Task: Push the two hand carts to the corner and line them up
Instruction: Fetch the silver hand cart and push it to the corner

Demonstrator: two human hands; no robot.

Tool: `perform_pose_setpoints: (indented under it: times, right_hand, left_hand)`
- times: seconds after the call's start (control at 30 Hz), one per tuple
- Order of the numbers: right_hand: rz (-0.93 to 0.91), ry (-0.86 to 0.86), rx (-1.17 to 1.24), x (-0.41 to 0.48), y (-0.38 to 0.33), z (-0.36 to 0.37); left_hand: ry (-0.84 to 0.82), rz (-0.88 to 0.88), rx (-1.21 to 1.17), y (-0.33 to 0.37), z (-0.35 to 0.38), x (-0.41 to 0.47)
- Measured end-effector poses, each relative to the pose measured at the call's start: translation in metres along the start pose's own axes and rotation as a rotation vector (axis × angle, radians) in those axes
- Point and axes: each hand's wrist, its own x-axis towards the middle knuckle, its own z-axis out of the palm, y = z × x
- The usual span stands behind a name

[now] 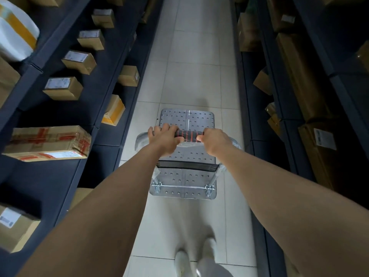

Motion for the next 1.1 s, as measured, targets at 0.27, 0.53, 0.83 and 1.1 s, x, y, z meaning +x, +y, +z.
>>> perform_pose_setpoints:
  times: [0.27, 0.53, 0.83, 1.1]
  right_hand:
    - [-0.048, -0.028, -0.021, 0.070, 0.020, -0.028]
    - [0.001, -0.048, 0.106, 0.159, 0.053, -0.067]
    - [0.015, -0.072, 0.090, 0.235, 0.075, -0.098]
    - [0.047, -0.083, 0.103, 0.309, 0.086, -0.129]
  left_hand:
    - [0.007, -0.019, 0.016, 0.002, -0.026, 0.071]
    - [-0.001, -0.043, 0.000, 0.018, -0.060, 0.159]
    - [0.015, -0.041, -0.013, 0.023, -0.085, 0.234]
    - [0.015, -0.022, -0.026, 0.018, -0.116, 0.314]
